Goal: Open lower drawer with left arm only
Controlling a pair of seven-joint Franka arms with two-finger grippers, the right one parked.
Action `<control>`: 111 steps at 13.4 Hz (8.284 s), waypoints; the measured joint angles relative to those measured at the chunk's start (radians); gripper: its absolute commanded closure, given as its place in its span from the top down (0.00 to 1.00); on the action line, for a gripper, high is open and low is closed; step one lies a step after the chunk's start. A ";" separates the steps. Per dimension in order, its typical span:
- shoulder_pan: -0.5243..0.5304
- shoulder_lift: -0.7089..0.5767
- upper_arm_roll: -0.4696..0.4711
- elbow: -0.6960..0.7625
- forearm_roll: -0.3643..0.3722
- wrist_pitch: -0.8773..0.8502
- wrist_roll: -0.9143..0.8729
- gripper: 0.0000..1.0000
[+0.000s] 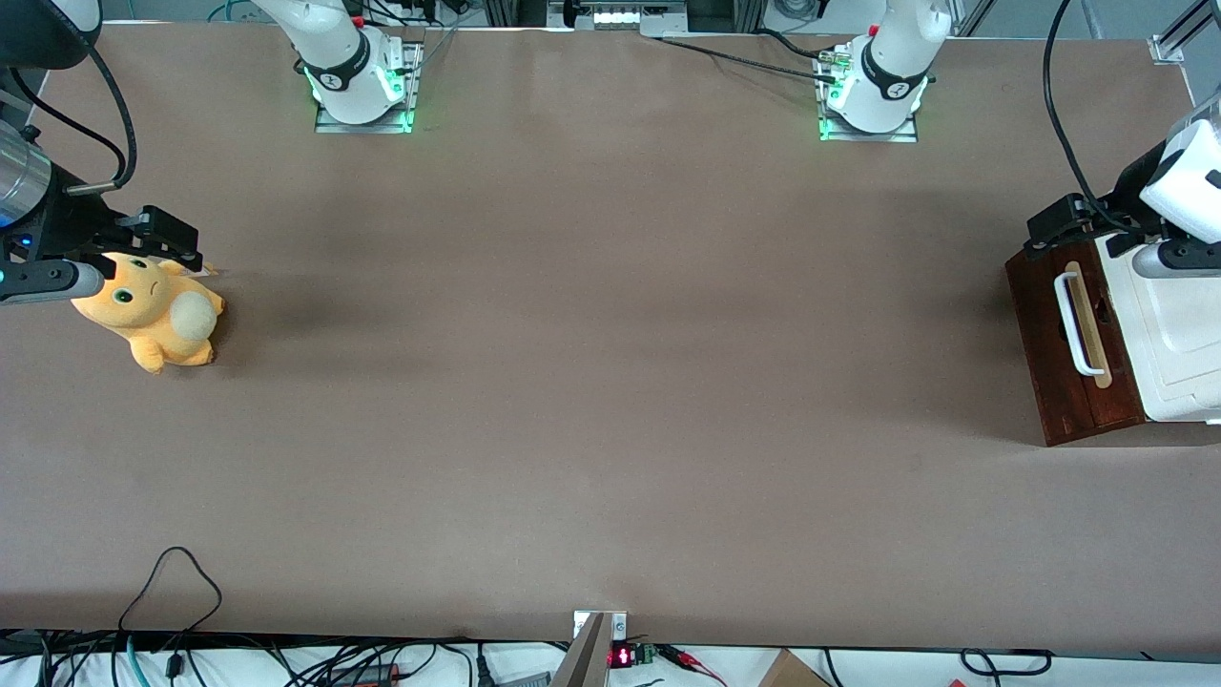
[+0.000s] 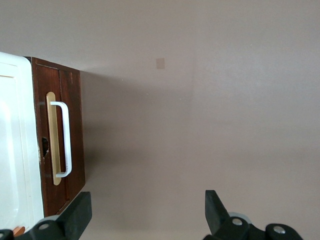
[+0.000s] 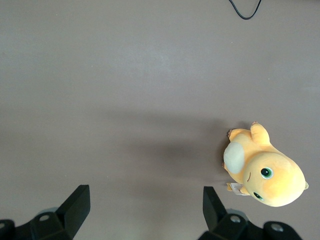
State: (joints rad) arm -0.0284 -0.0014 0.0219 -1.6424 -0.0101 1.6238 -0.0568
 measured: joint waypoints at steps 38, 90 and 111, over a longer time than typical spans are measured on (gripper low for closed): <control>0.050 0.318 -0.312 -0.360 1.075 -0.042 -0.601 1.00; 0.015 0.545 -0.295 -0.503 1.467 -0.096 -1.054 0.03; -0.014 0.420 -0.359 -0.178 0.871 0.033 -0.747 1.00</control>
State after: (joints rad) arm -0.0429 0.4185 -0.3367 -1.8204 0.8604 1.6573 -0.8042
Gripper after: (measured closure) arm 0.000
